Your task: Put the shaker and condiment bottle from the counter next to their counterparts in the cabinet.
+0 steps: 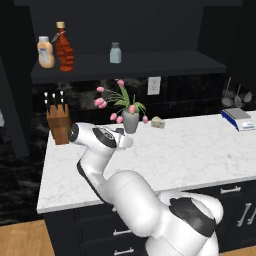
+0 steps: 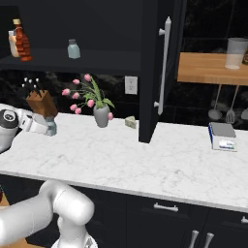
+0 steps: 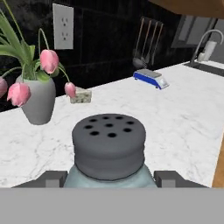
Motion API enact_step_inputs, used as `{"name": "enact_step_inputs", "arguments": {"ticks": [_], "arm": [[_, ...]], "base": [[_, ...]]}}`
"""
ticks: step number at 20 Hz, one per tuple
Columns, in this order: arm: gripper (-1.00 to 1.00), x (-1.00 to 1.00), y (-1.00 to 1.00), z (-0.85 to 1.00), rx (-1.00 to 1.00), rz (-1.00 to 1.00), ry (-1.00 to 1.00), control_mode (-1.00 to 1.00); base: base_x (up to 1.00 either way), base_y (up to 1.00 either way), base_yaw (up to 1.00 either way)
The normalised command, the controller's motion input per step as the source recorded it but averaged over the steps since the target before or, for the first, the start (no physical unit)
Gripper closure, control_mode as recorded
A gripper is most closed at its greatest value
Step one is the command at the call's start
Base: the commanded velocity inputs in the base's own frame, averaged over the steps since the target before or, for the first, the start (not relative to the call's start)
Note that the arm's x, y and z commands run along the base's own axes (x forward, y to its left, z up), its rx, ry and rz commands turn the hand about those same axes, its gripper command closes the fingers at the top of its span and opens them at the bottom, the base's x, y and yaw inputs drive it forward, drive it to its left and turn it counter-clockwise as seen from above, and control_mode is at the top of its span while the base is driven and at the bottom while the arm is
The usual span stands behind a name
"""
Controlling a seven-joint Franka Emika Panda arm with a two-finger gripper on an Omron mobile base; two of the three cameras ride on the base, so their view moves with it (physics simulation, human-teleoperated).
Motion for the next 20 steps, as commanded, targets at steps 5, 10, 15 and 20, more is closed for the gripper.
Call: {"name": "enact_step_inputs", "arguments": {"ticks": [5,10,15,20], "arm": [[1.0,-0.3,-0.26,0.33,0.0,0.26,-0.08,-1.0],[1.0,-0.36,-0.3,0.52,0.0,0.26,-0.11,-1.0],[1.0,-0.39,-0.3,0.62,0.0,0.21,-0.14,-1.0],[1.0,-0.28,-0.23,0.68,0.0,0.18,-0.13,-1.0]], "base": [[0.0,0.0,0.0],[0.0,0.0,0.0],[0.0,0.0,0.0],[0.0,0.0,0.0]]}}
